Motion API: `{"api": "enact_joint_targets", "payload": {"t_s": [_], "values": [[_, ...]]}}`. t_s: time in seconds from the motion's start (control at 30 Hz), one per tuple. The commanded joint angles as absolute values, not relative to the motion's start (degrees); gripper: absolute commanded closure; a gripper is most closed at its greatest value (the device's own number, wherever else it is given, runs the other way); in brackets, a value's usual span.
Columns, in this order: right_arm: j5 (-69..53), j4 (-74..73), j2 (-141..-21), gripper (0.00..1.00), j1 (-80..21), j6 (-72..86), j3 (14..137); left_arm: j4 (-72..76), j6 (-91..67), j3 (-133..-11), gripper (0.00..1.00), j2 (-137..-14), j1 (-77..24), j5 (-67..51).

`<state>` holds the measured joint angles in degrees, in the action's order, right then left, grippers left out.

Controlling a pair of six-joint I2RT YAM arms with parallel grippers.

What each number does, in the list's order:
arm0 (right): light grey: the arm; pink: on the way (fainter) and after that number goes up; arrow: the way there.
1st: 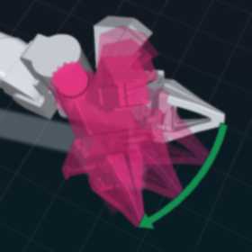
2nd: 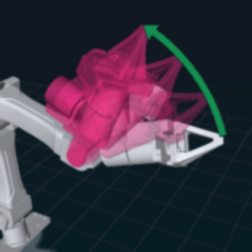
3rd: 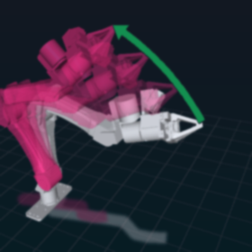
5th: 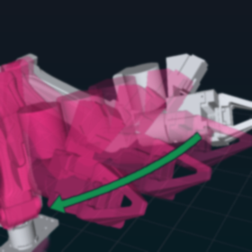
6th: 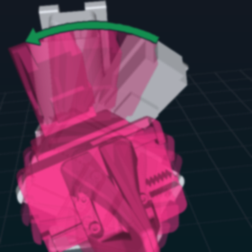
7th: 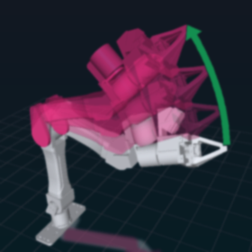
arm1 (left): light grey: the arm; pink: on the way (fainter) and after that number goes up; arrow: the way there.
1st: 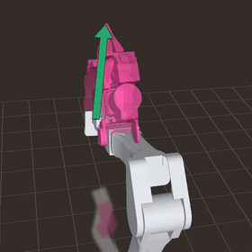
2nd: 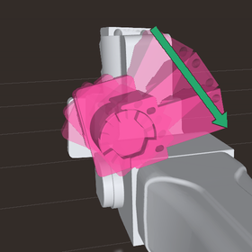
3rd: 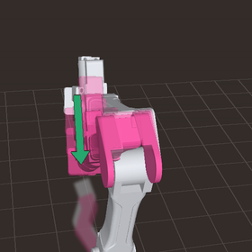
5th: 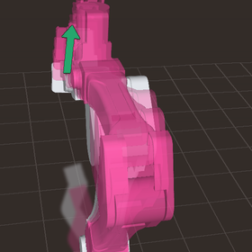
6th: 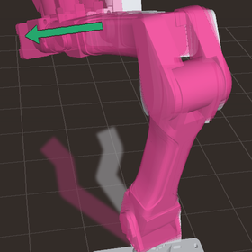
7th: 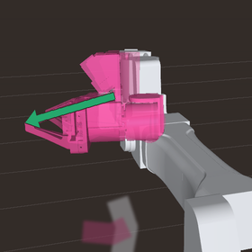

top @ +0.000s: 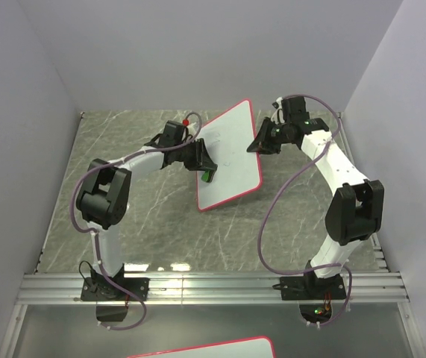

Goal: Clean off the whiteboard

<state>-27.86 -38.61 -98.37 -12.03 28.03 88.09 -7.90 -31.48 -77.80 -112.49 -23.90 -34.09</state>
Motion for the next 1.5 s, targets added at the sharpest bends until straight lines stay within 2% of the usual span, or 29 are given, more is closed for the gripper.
{"api": "enact_joint_targets", "payload": {"t_s": [0.0,0.33,0.63,0.93,1.17,1.47], "values": [[-28.8,-37.0,-96.6,1.00,-11.3,31.9,90.7,-4.0,-32.8,-77.0,1.00,-109.2,-26.2,-33.3],[-31.6,-34.1,-96.6,1.00,-11.4,35.2,89.7,-4.8,-36.7,-90.6,1.00,-108.4,-31.7,-36.7],[-30.4,-34.0,-95.1,1.00,-11.4,34.4,87.2,-4.0,-37.9,-89.9,1.00,-108.1,-31.6,-35.0],[-29.7,-35.0,-94.0,1.00,-11.4,33.7,87.5,-3.0,-35.7,-83.8,1.00,-111.6,-24.7,-31.7],[-30.0,-35.0,-94.3,1.00,-11.3,33.9,87.8,-3.3,-34.5,-84.5,1.00,-114.1,-26.2,-30.8],[-30.1,-34.2,-94.7,1.00,-11.4,34.8,87.6,-1.9,-39.7,-91.4,1.00,-112.3,-29.8,-34.4]]}}
